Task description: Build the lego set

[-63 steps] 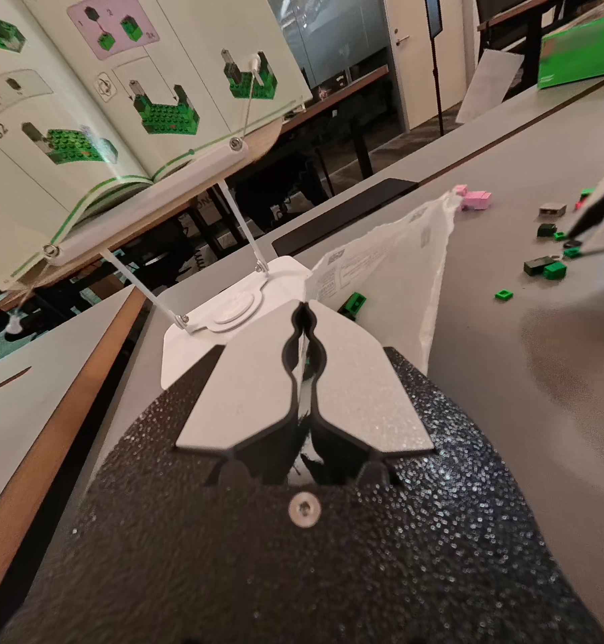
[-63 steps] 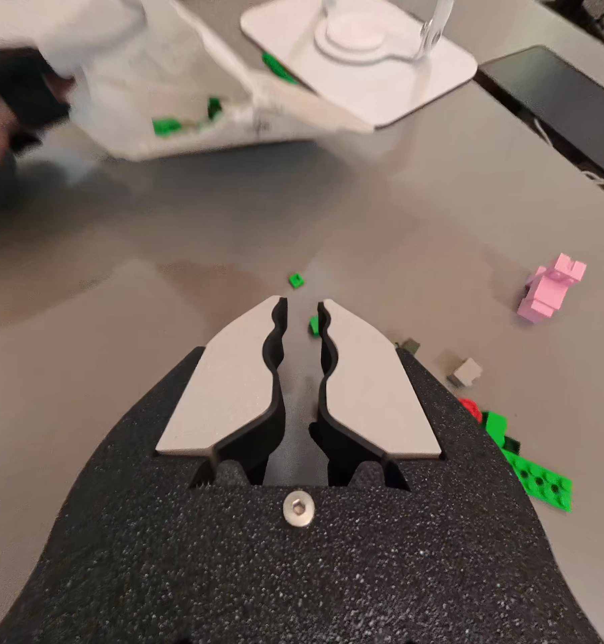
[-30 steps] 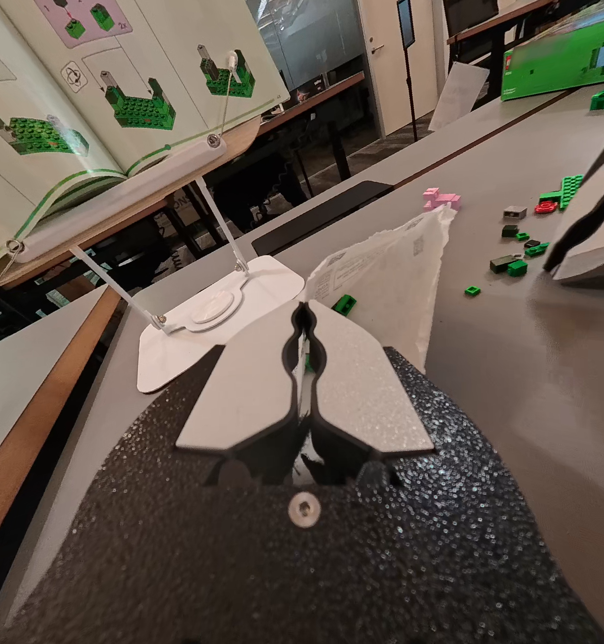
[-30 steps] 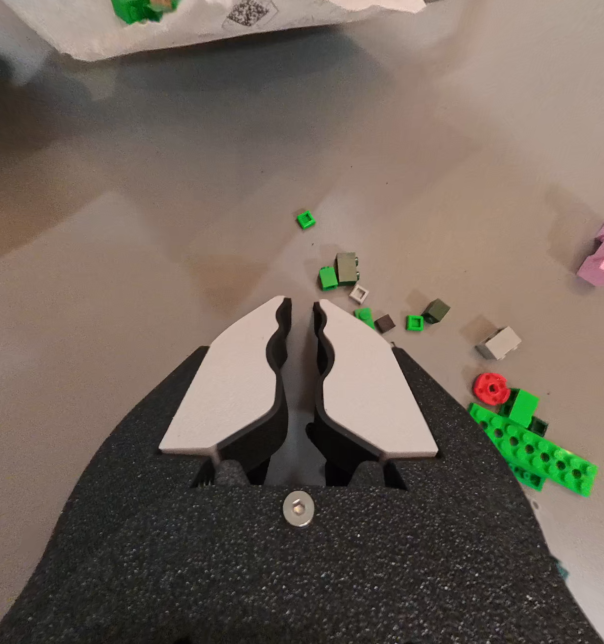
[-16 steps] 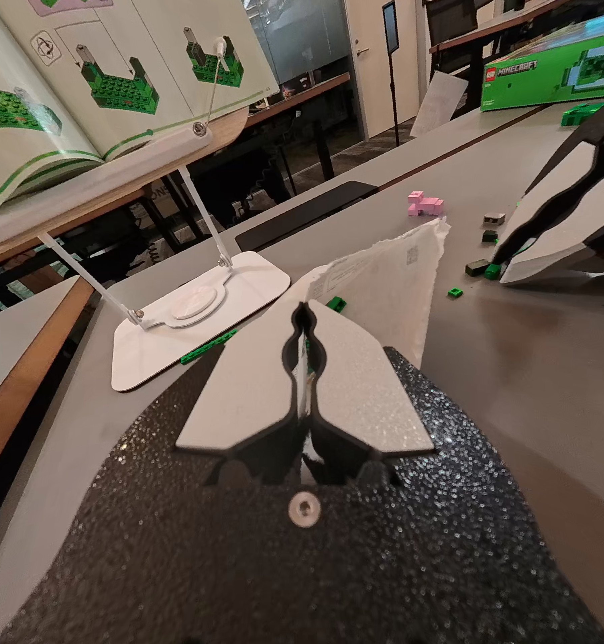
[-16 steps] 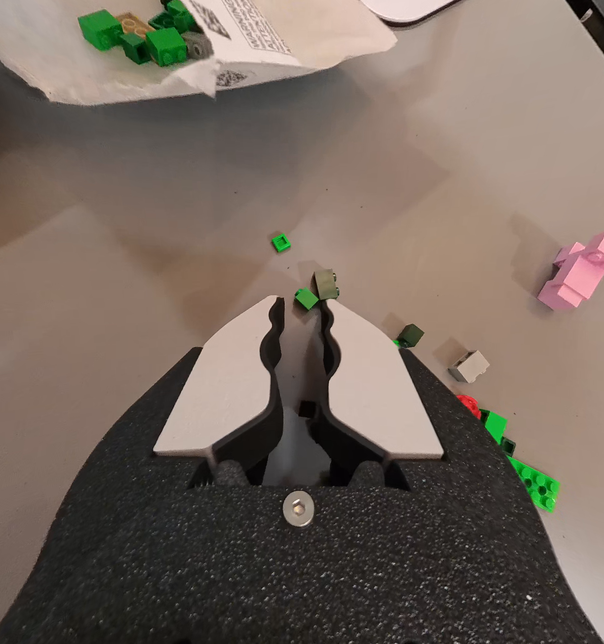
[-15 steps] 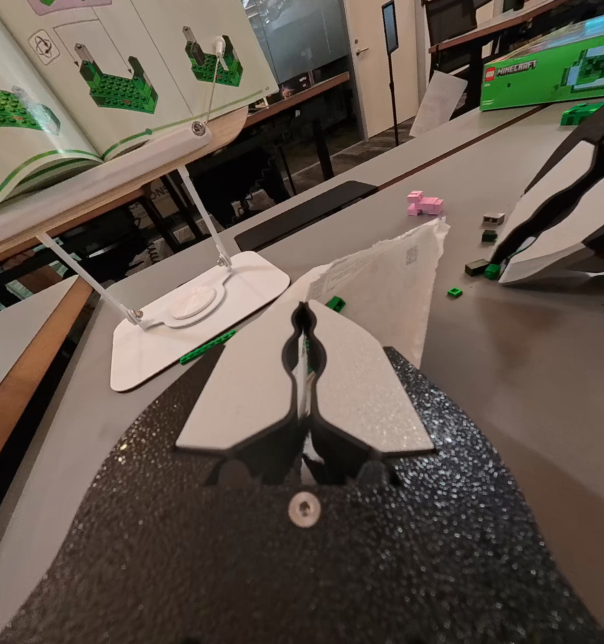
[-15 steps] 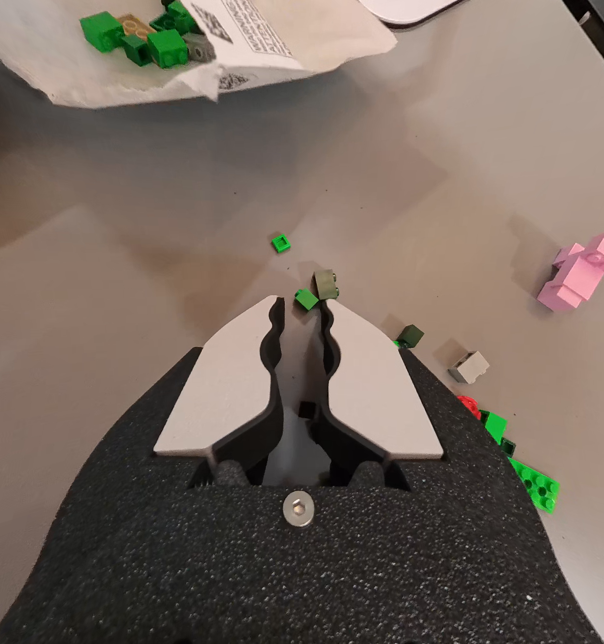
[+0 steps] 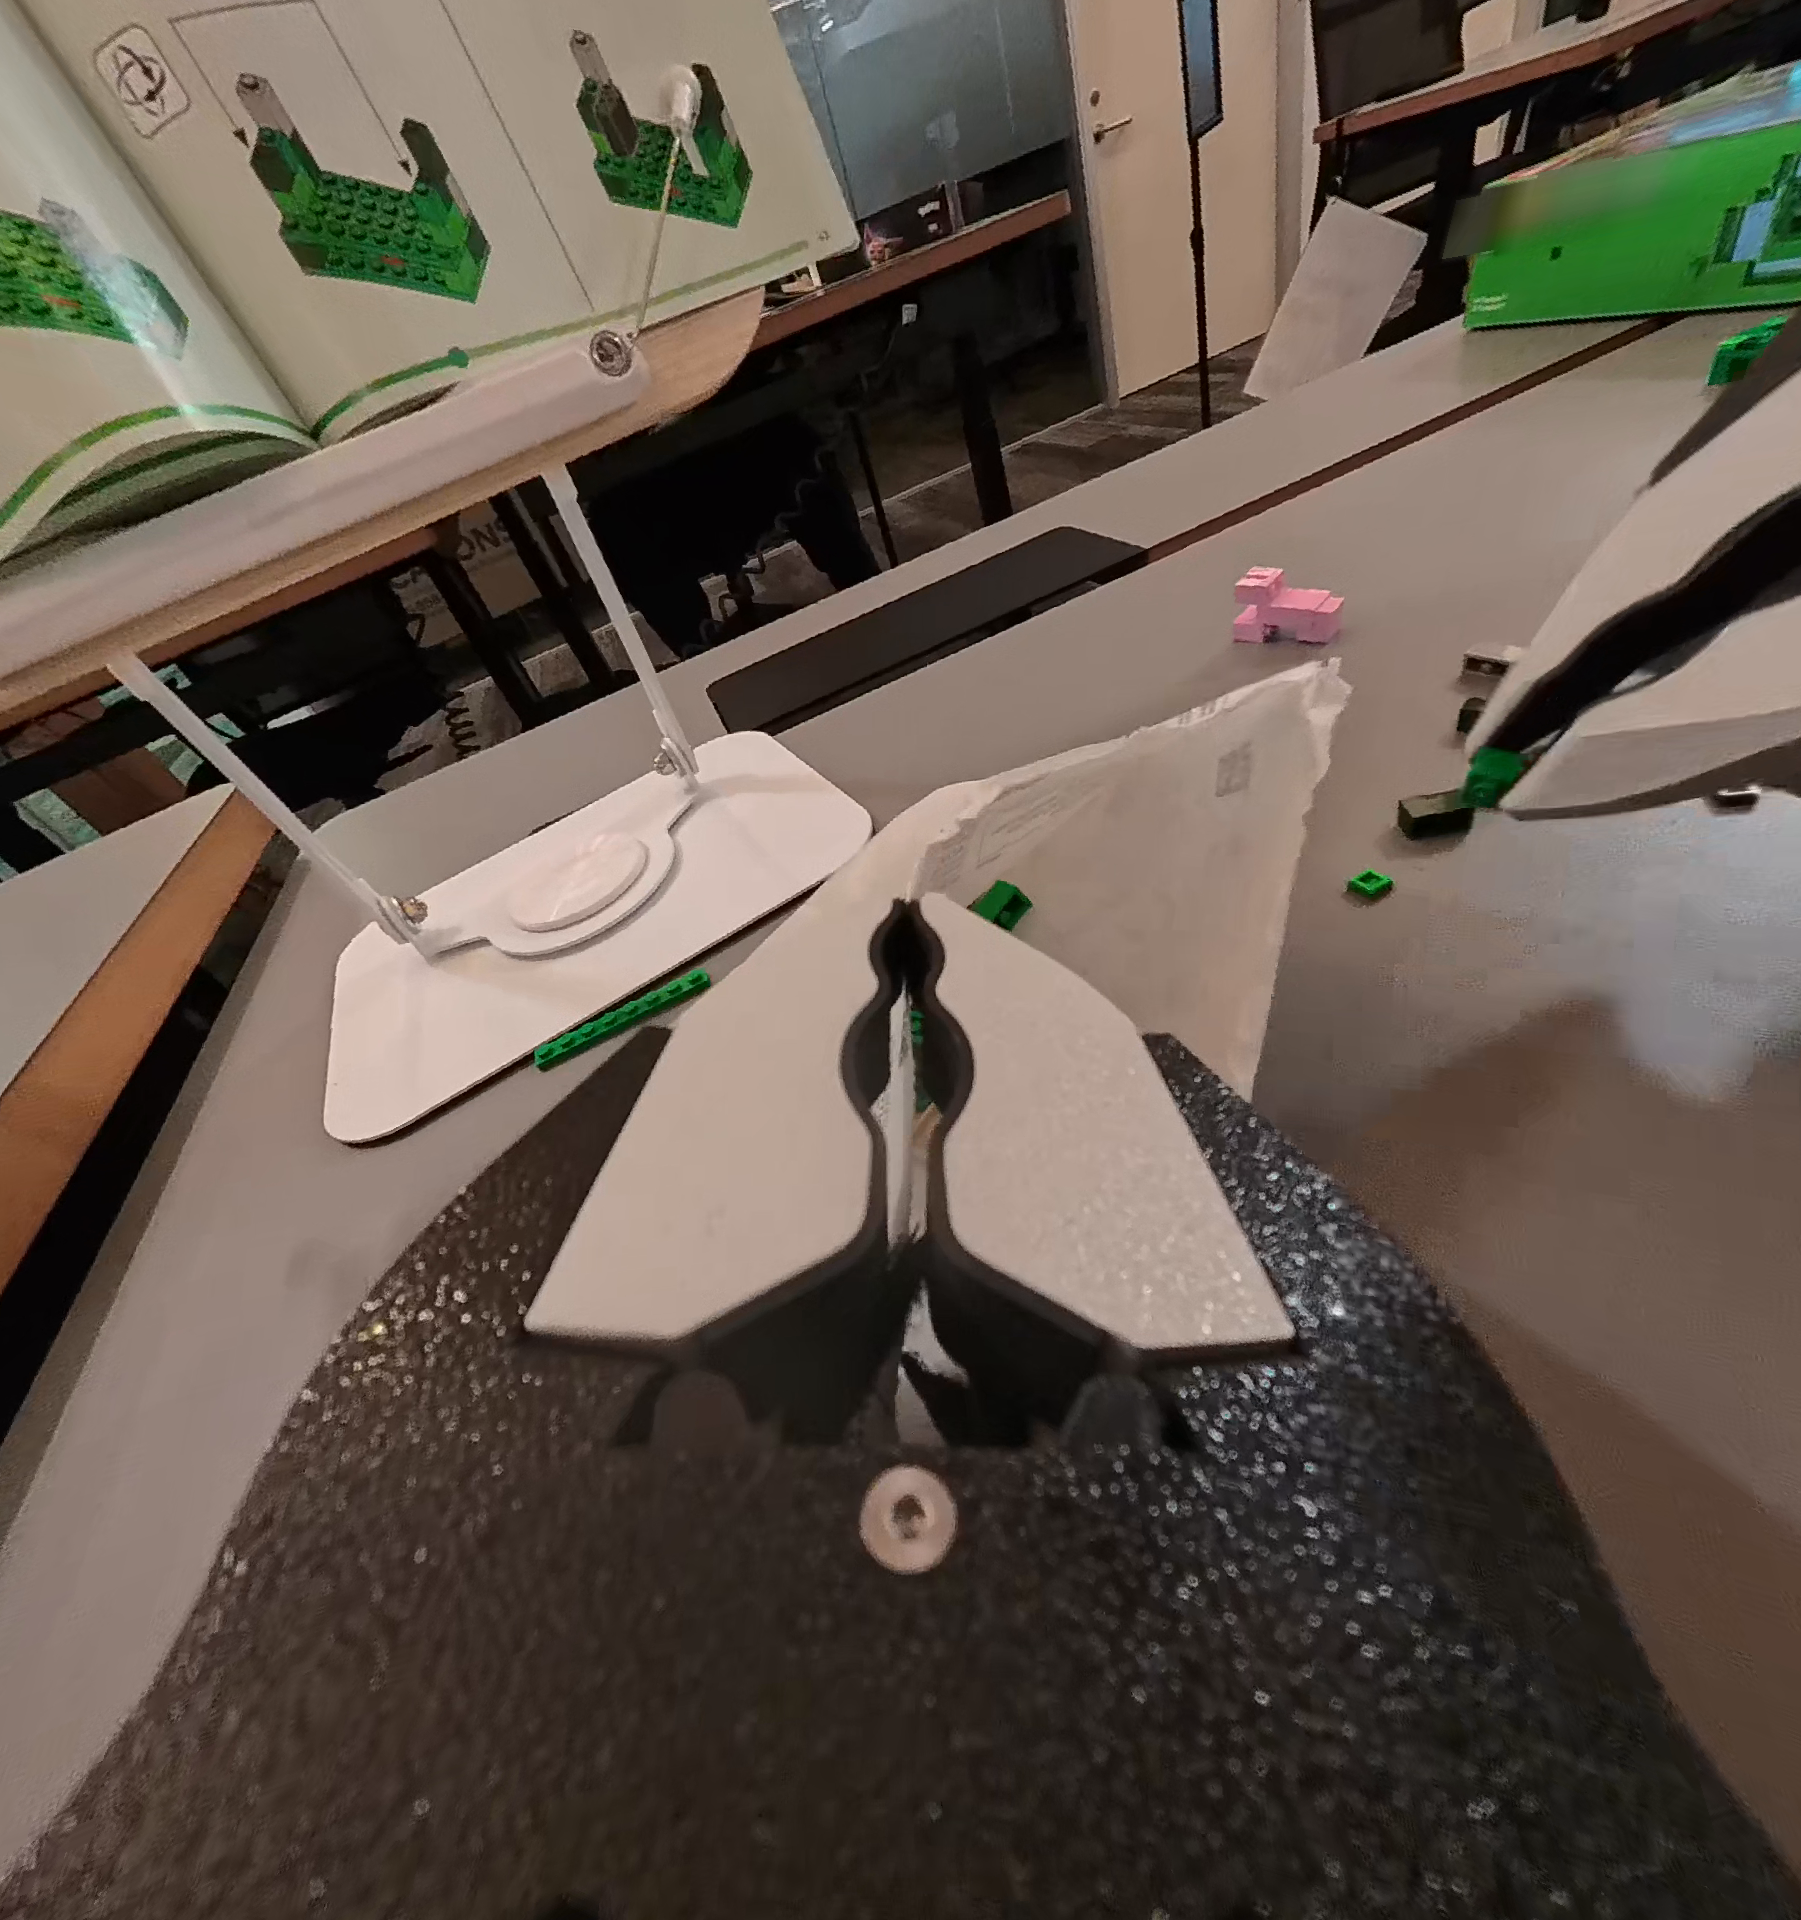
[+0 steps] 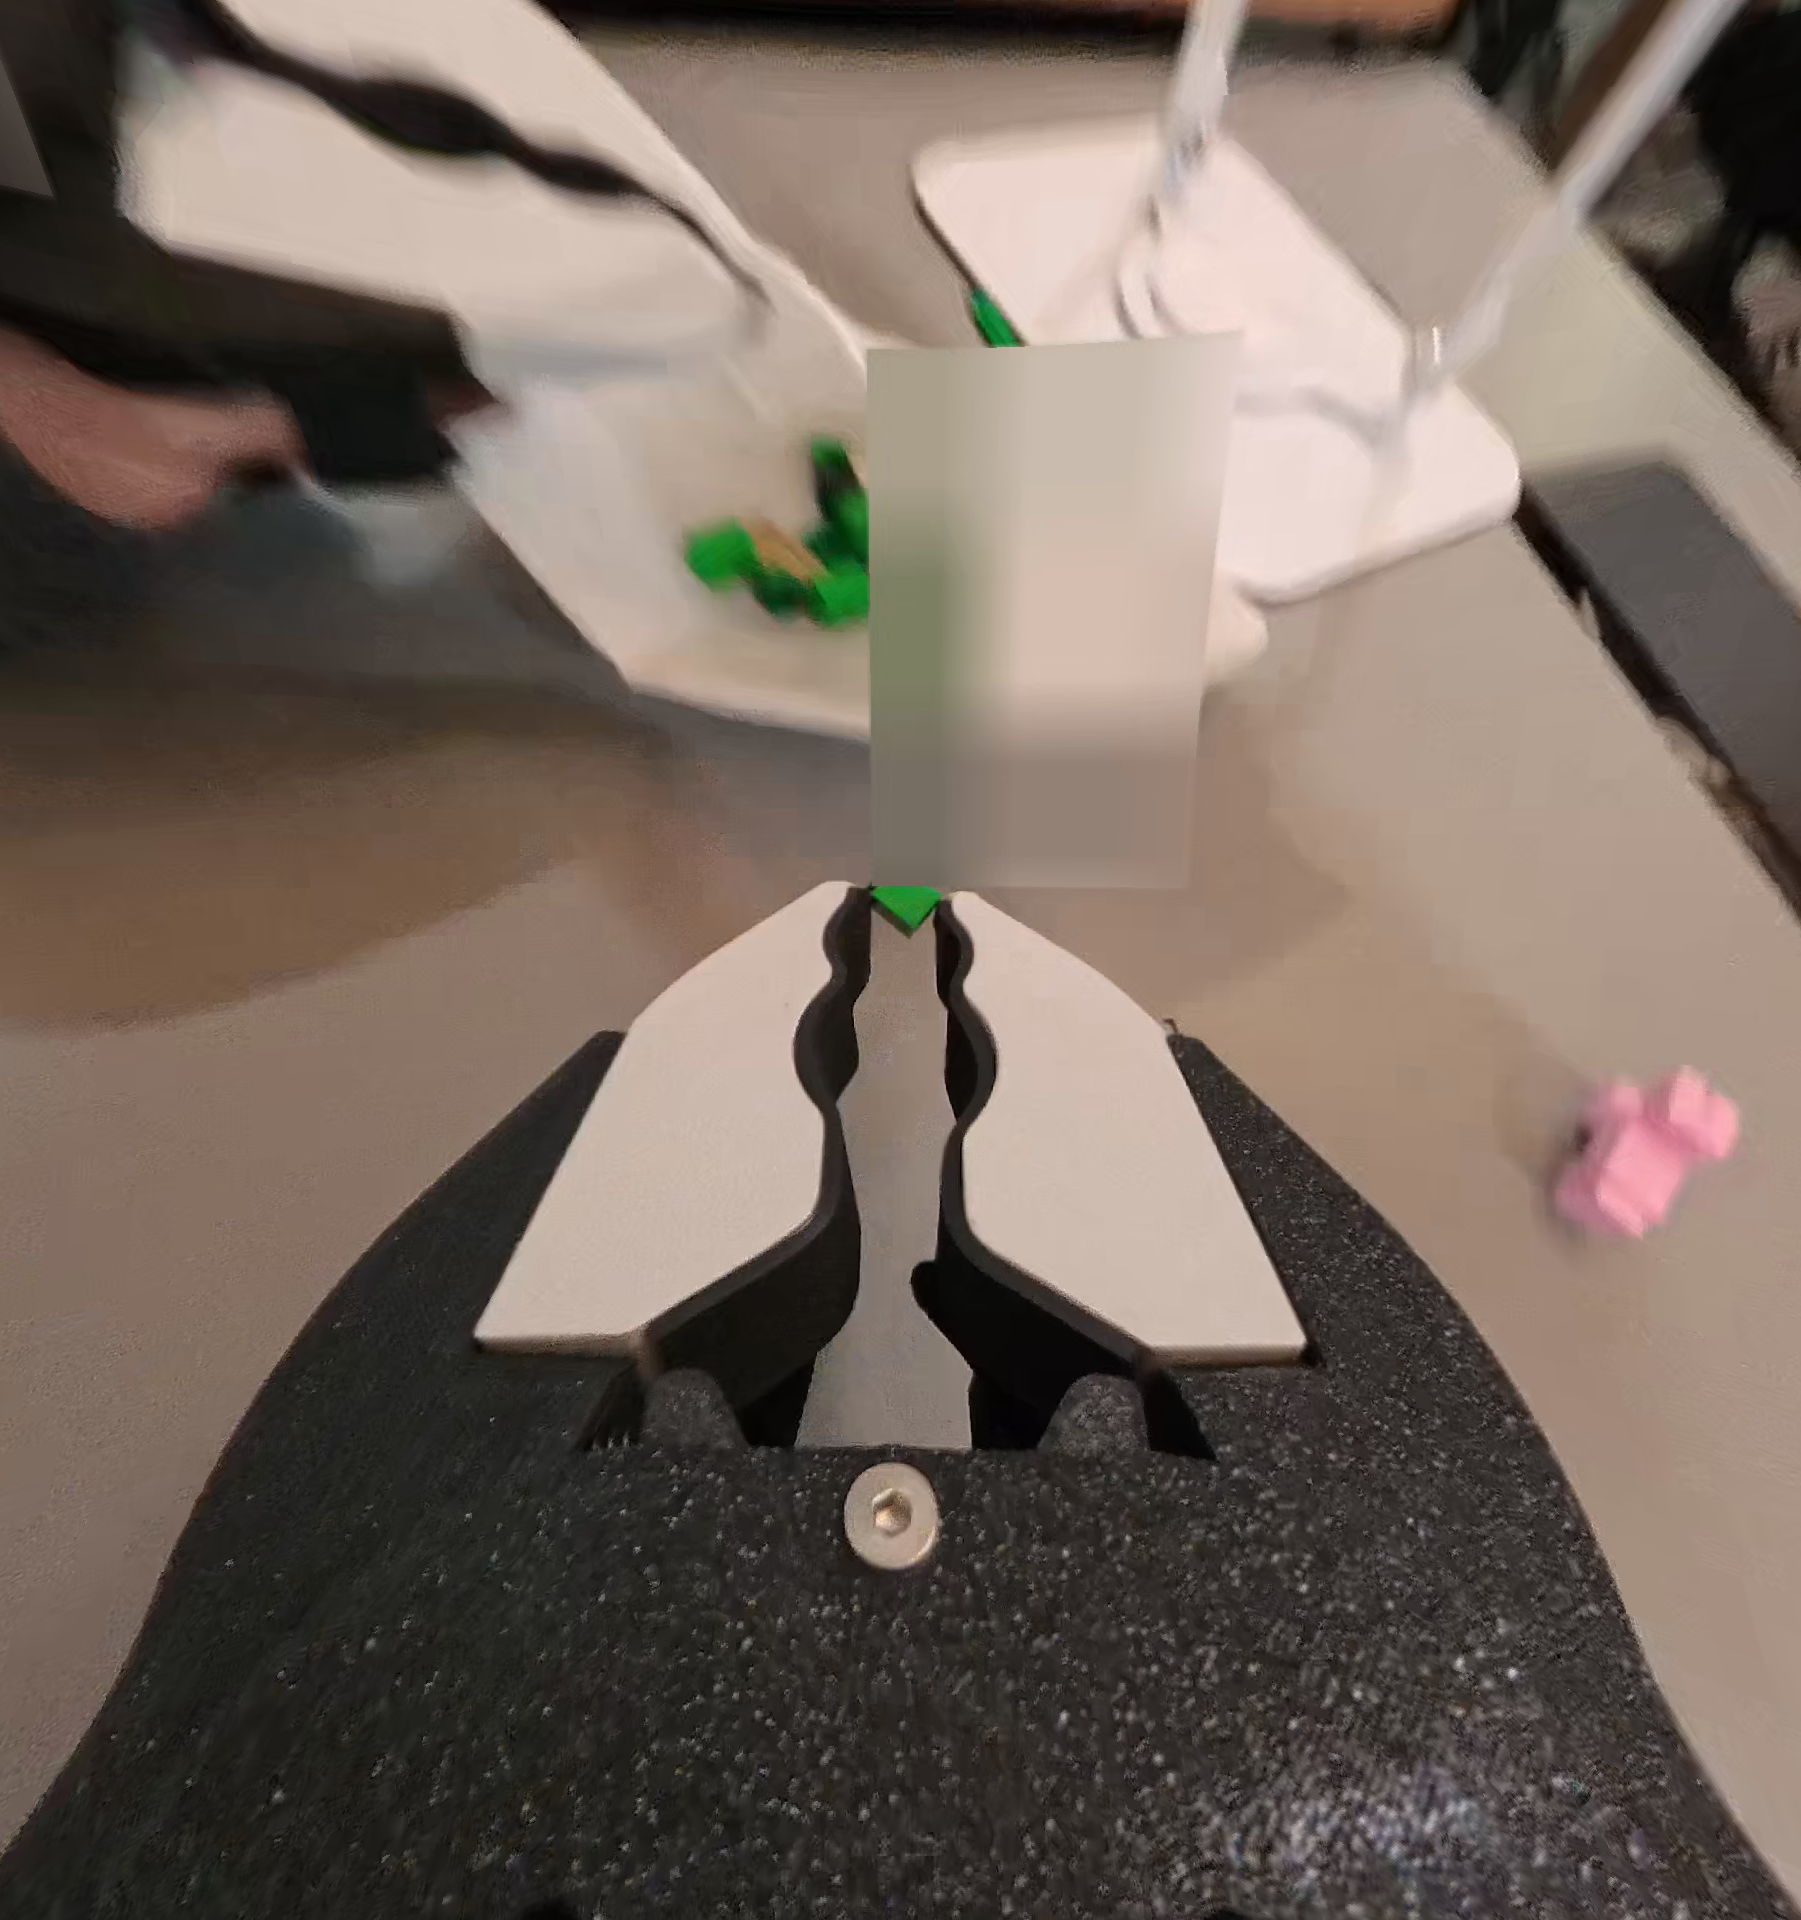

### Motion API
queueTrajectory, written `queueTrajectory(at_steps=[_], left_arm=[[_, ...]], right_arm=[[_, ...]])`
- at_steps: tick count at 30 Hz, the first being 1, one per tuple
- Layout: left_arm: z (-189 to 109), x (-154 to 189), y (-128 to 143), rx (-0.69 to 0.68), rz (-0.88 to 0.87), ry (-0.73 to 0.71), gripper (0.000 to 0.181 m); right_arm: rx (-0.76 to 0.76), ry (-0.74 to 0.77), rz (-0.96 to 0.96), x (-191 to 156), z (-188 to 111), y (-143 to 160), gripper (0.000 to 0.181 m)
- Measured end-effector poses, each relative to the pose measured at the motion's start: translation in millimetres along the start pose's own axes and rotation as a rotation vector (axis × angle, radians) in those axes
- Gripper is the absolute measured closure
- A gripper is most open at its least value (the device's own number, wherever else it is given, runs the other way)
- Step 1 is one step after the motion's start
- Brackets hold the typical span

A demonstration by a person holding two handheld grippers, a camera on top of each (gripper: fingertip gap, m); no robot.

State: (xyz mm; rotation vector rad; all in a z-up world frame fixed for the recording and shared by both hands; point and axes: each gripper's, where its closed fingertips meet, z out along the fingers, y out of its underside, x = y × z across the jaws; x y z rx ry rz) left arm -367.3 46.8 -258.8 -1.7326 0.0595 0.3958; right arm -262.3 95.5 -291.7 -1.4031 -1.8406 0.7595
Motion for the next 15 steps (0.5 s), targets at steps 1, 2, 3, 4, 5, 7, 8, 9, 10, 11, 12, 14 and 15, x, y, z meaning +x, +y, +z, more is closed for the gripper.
queueTrajectory(at_steps=[1,2,3,4,5,7,8,9,10,11,12,14,15], left_arm=[[-0.2,-0.2,-0.2,-0.001,0.002,-0.002,0.181],[-0.4,-0.4,-0.3,-0.001,0.004,-0.004,0.181],[-0.5,-0.4,-0.5,0.0,0.005,-0.004,0.181],[-0.6,-0.1,-0.8,0.001,0.004,-0.003,0.181],[-0.8,0.2,-1.1,0.002,0.004,-0.001,0.181],[-0.8,0.5,-1.4,0.002,0.005,-0.001,0.181],[-0.7,0.5,-1.2,0.001,0.005,-0.001,0.181],[-0.7,0.8,-1.1,0.001,0.004,0.002,0.181],[-0.6,0.9,-1.0,0.002,0.002,0.004,0.181],[-0.6,1.1,-1.1,0.002,0.001,0.005,0.181],[-0.5,1.6,-1.4,0.004,0.0,0.009,0.181],[-0.4,3.4,-2.1,0.007,0.002,0.016,0.181],[-0.1,4.7,-2.3,0.008,0.005,0.019,0.181]], right_arm=[[0.048,-0.006,-0.031,-8.6,0.4,-15.3,0.17],[0.081,0.008,-0.077,-14.3,1.7,-27.4,0.17],[0.103,0.034,-0.133,-17.9,3.7,-36.5,0.17],[0.122,0.058,-0.185,-20.6,6.6,-43.9,0.17],[0.139,0.073,-0.224,-23.2,10.5,-50.1,0.17],[0.152,0.063,-0.257,-29.3,21.0,-57.1,0.17],[0.152,0.058,-0.257,-30.8,26.8,-58.5,0.17],[0.151,0.063,-0.255,-30.7,32.0,-59.0,0.17],[0.146,0.079,-0.259,-28.9,36.2,-59.1,0.17],[0.139,0.111,-0.266,-25.0,38.9,-58.8,0.17],[0.135,0.146,-0.274,-20.4,40.3,-58.7,0.17],[0.142,0.178,-0.268,-15.4,41.2,-59.2,0.164],[0.148,0.181,-0.254,-14.4,41.3,-59.2,0.16]])
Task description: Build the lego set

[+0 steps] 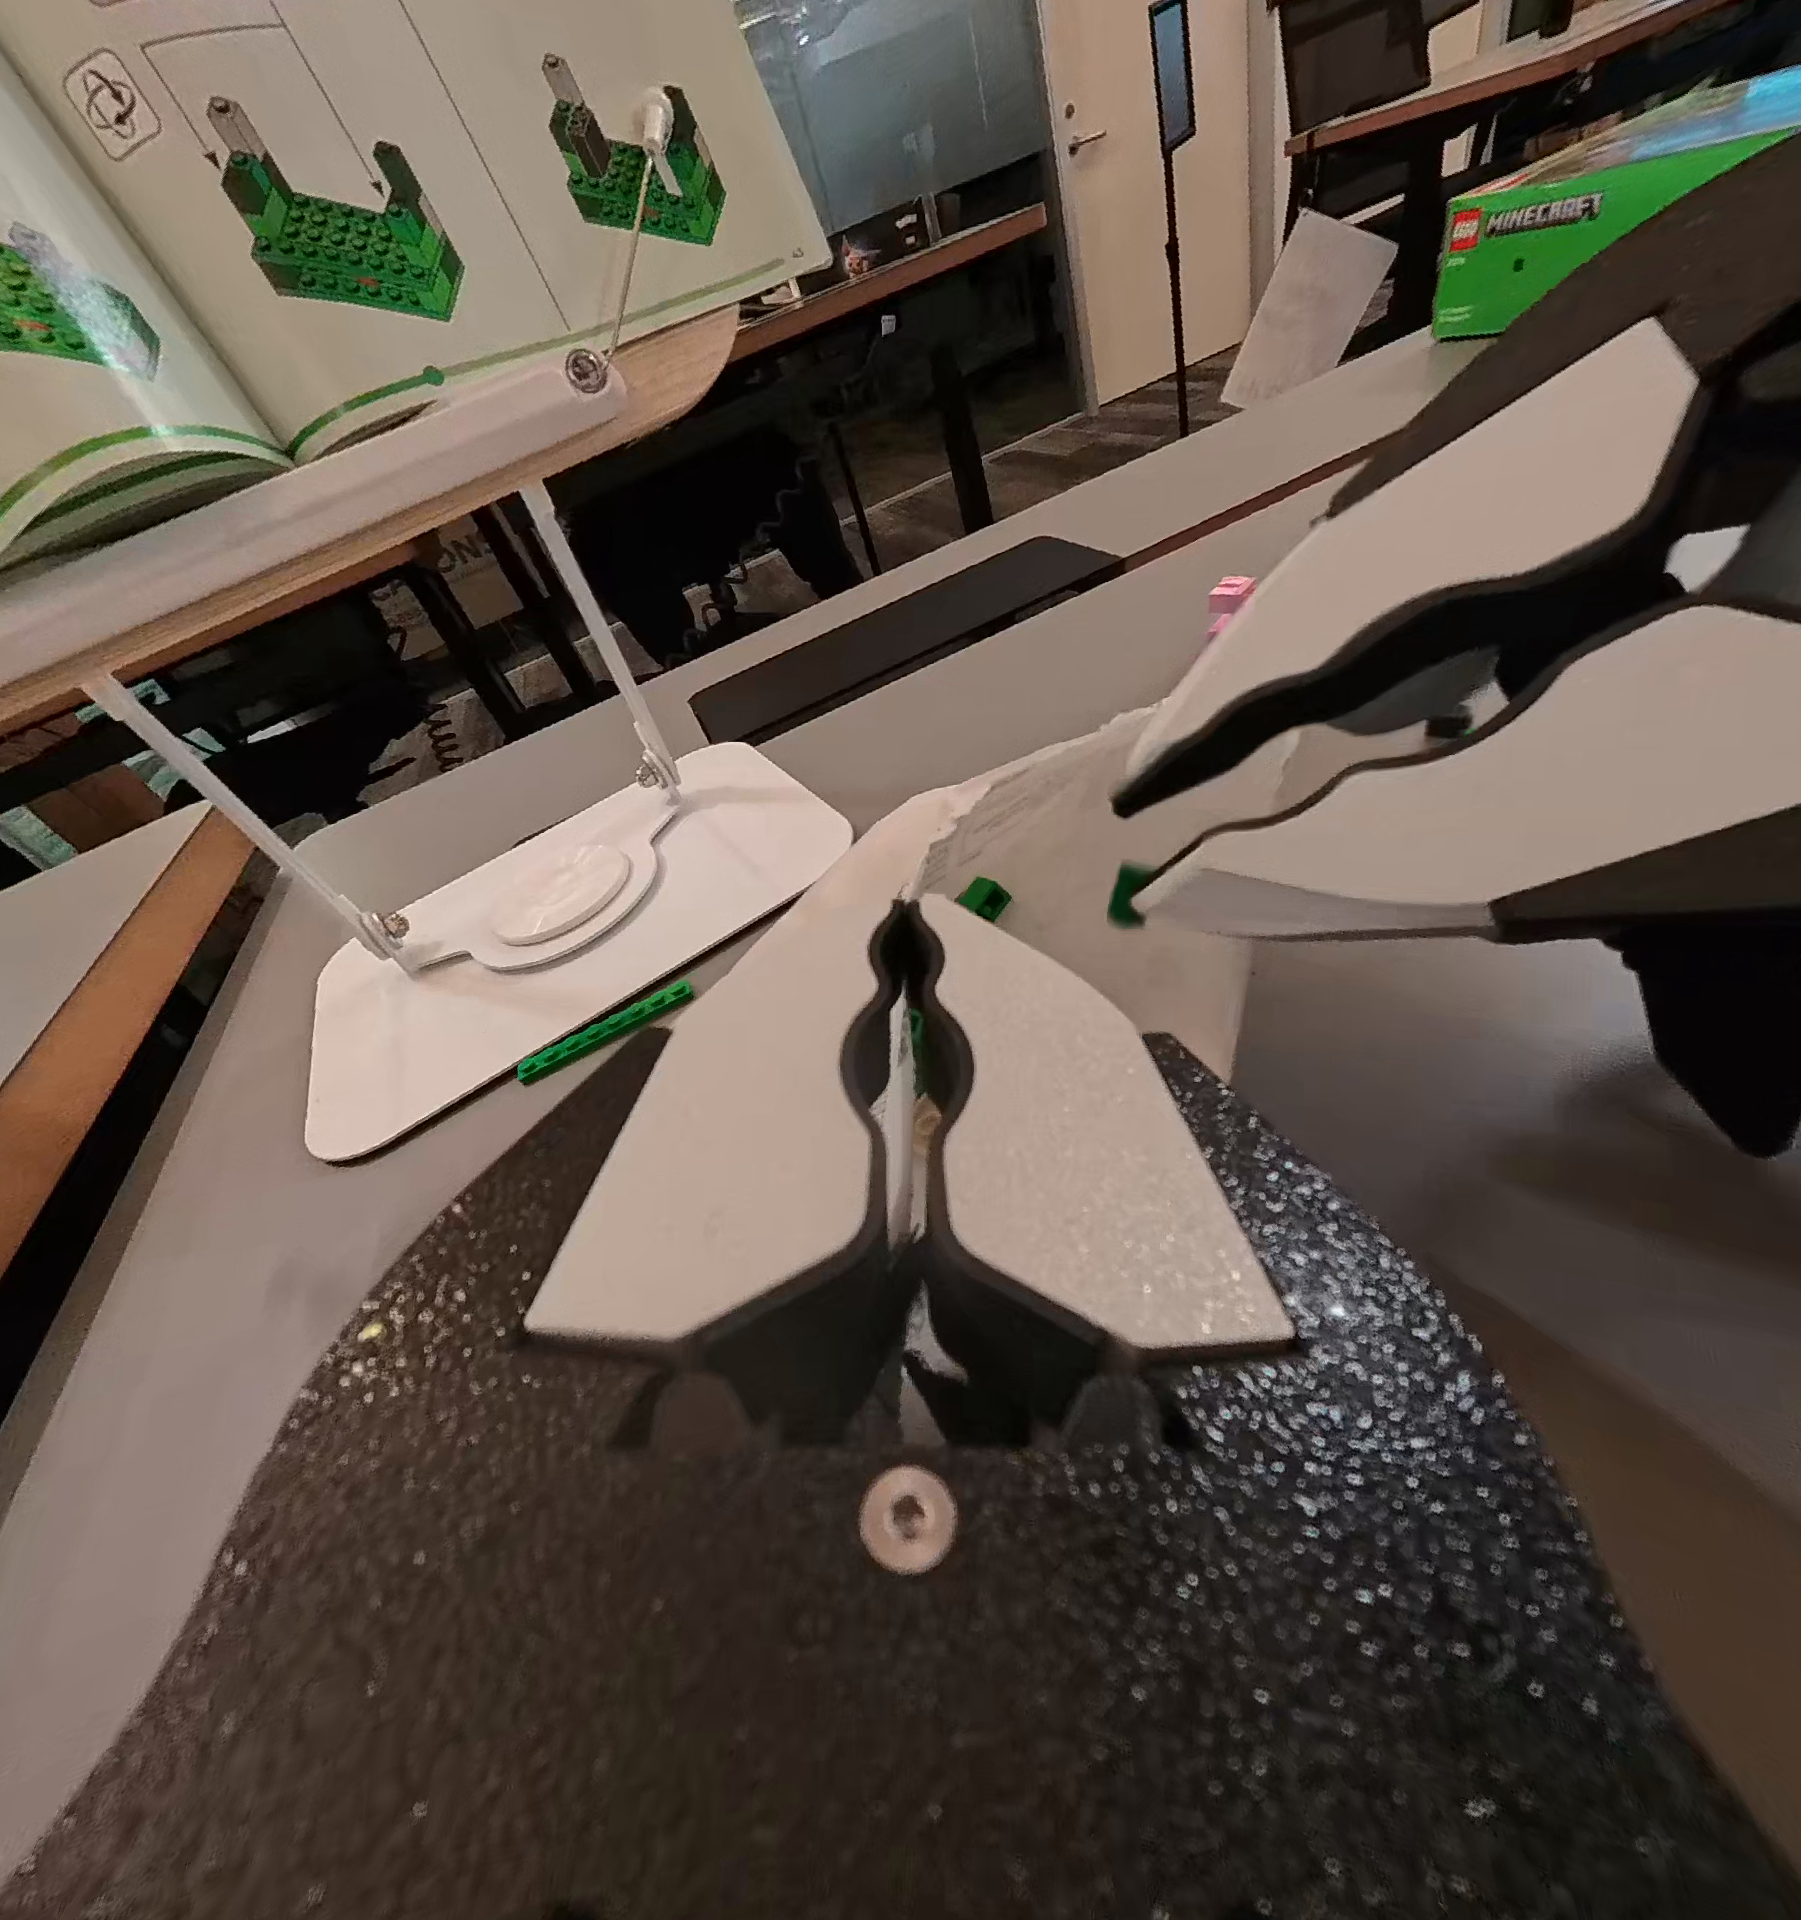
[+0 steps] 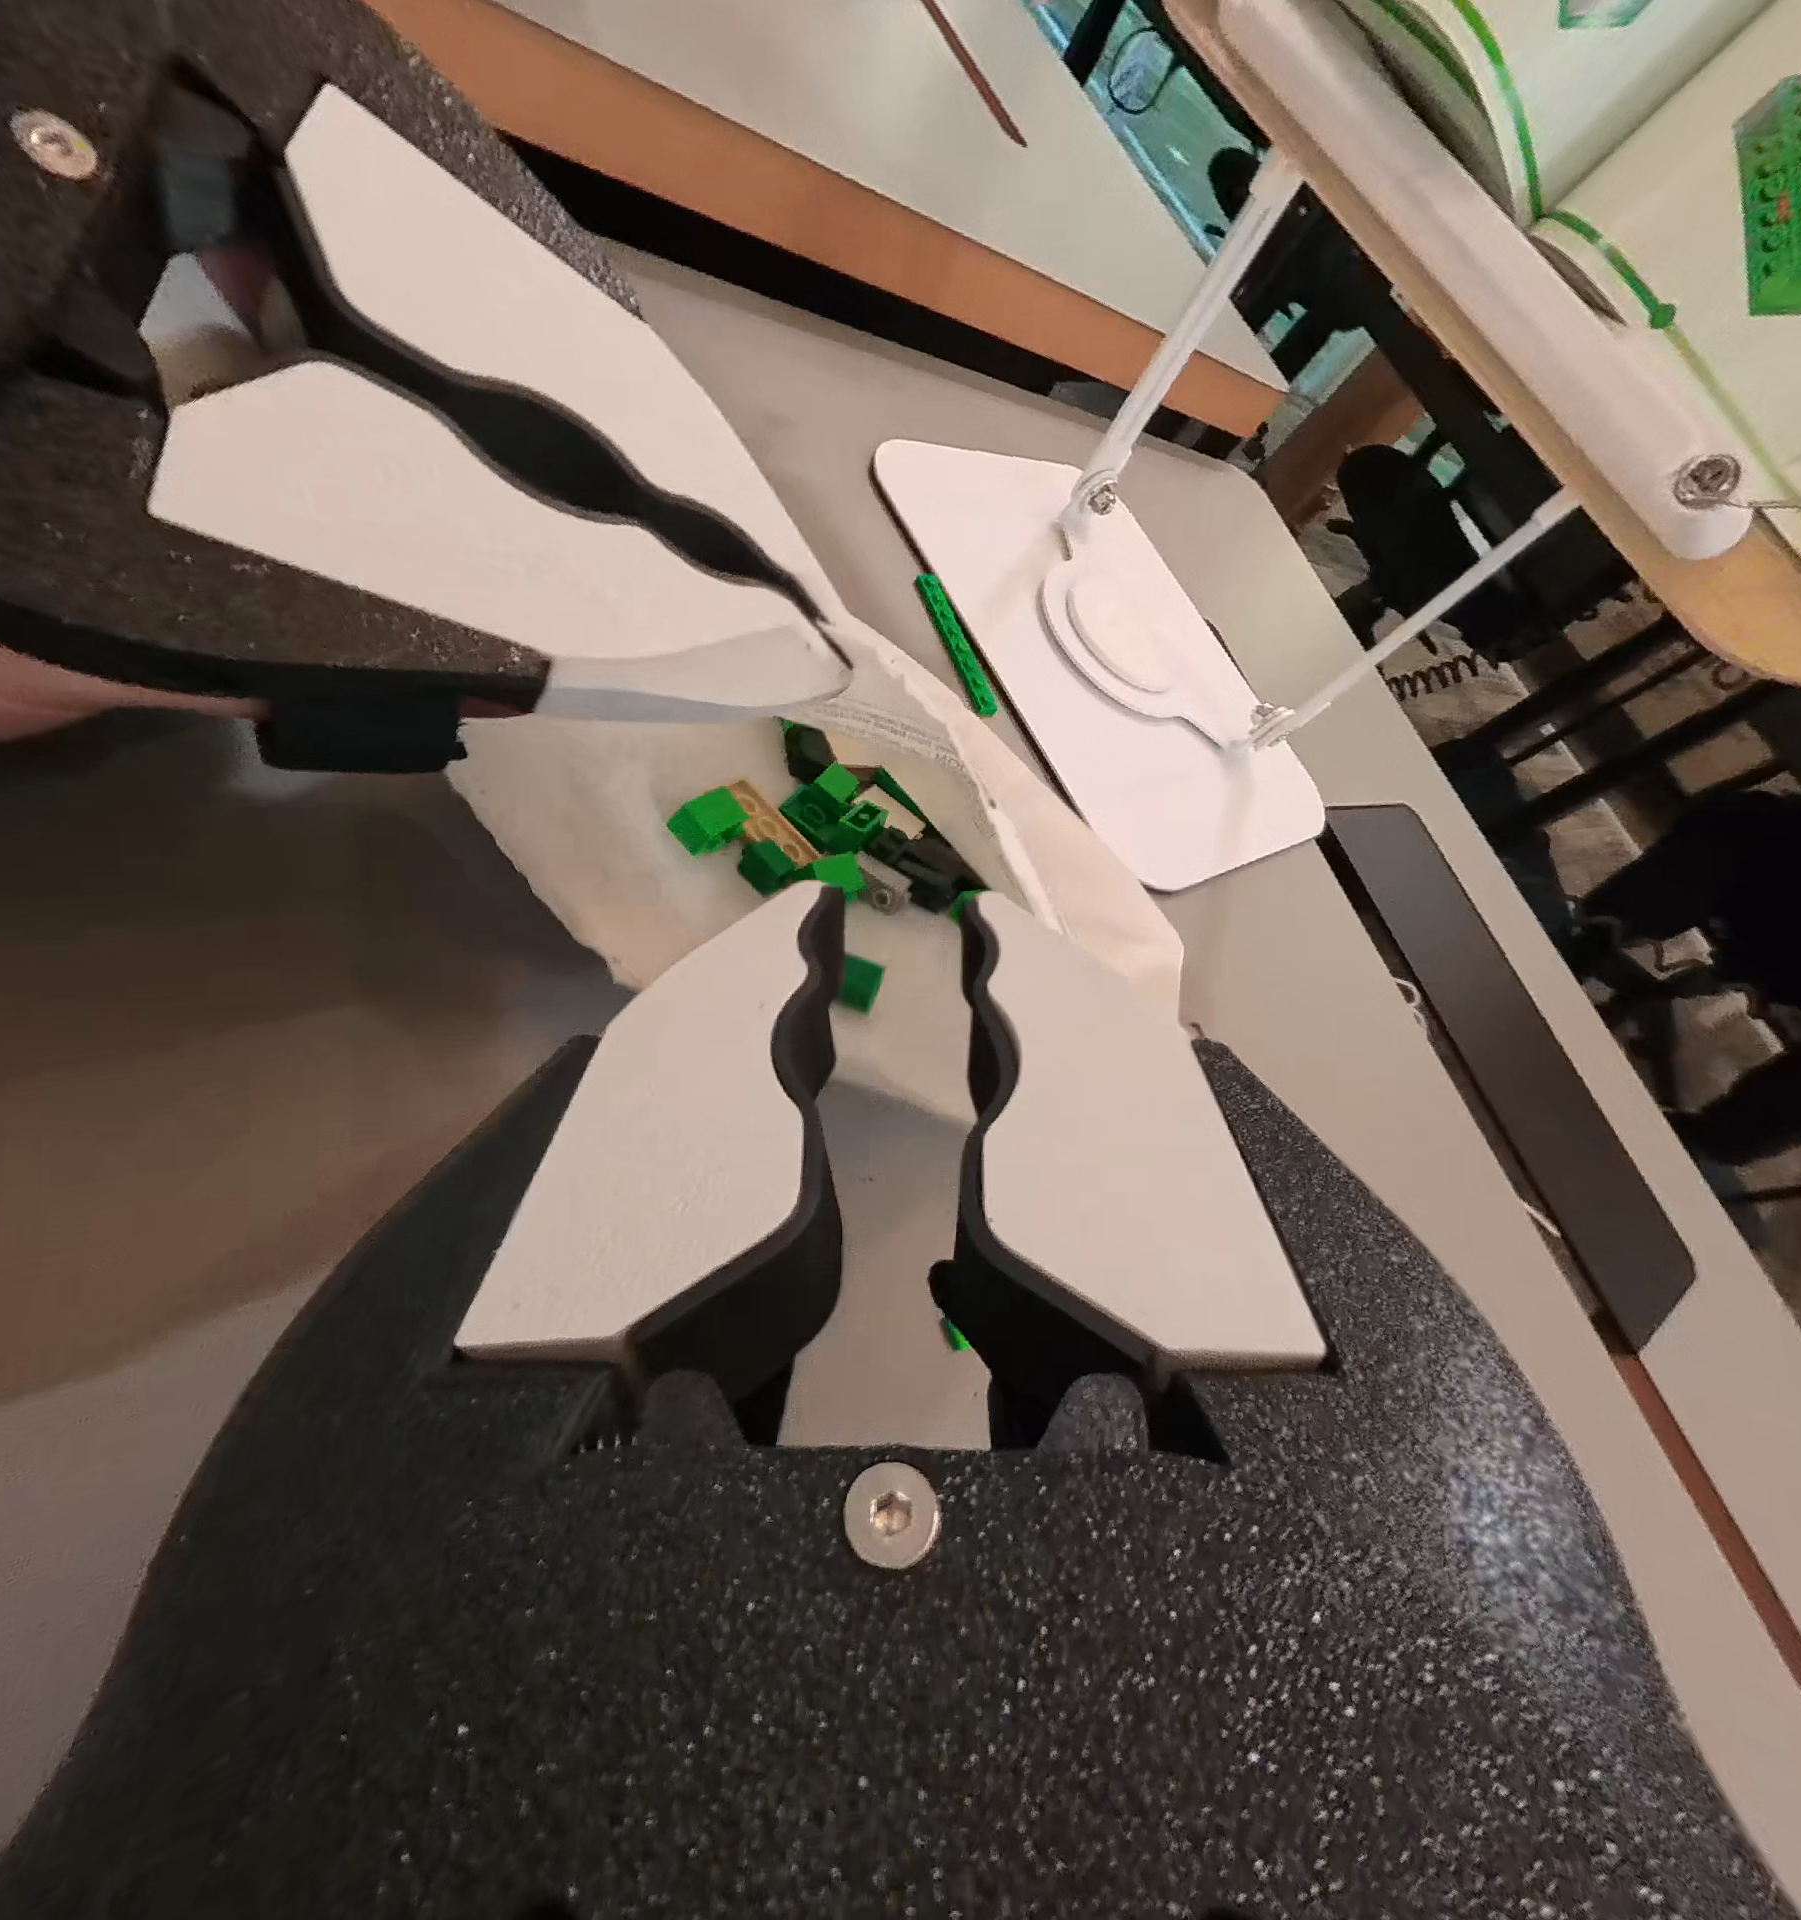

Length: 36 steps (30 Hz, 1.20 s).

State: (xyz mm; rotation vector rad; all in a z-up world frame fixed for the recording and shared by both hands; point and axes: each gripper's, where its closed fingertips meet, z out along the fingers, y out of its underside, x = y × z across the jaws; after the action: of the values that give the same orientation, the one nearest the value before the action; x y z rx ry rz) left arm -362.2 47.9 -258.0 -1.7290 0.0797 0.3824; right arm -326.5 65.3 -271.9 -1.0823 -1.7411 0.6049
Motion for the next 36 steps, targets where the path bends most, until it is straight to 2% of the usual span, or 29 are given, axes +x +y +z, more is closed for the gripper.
queueTrajectory(at_steps=[4,7,12,15,18,23,27,30,36], left_arm=[[1.7,4.6,1.2,-0.01,0.021,0.016,0.181],[0.9,1.3,0.8,-0.005,0.021,0.001,0.181],[-0.9,-9.0,1.5,0.006,-0.01,-0.03,0.181],[0.1,-9.0,3.5,-0.002,-0.016,-0.026,0.181],[1.3,-5.9,3.8,-0.005,-0.008,-0.016,0.181],[2.3,-2.0,3.7,-0.009,0.007,-0.002,0.181],[2.6,-1.6,4.0,-0.012,-0.003,0.007,0.181],[3.4,-0.5,4.8,-0.016,-0.003,0.014,0.181],[3.8,1.1,3.2,-0.008,-0.005,0.017,0.181]], right_arm=[[0.005,-0.002,0.038,-2.9,0.0,3.0,0.158],[0.018,-0.035,0.058,-17.3,-6.1,-1.9,0.158],[0.067,-0.17,0.107,-67.9,-37.9,-10.1,0.161],[0.049,-0.168,0.115,-75.0,-65.4,3.5,0.162],[-0.013,-0.077,0.155,-47.8,-93.5,35.0,0.164],[-0.219,0.107,0.318,32.7,-136.9,118.4,0.162],[-0.375,0.079,0.429,57.2,-155.7,168.5,0.162],[-0.458,0.025,0.447,57.8,-164.5,188.2,0.162],[-0.555,0.084,0.384,84.0,-178.2,206.9,0.166]])
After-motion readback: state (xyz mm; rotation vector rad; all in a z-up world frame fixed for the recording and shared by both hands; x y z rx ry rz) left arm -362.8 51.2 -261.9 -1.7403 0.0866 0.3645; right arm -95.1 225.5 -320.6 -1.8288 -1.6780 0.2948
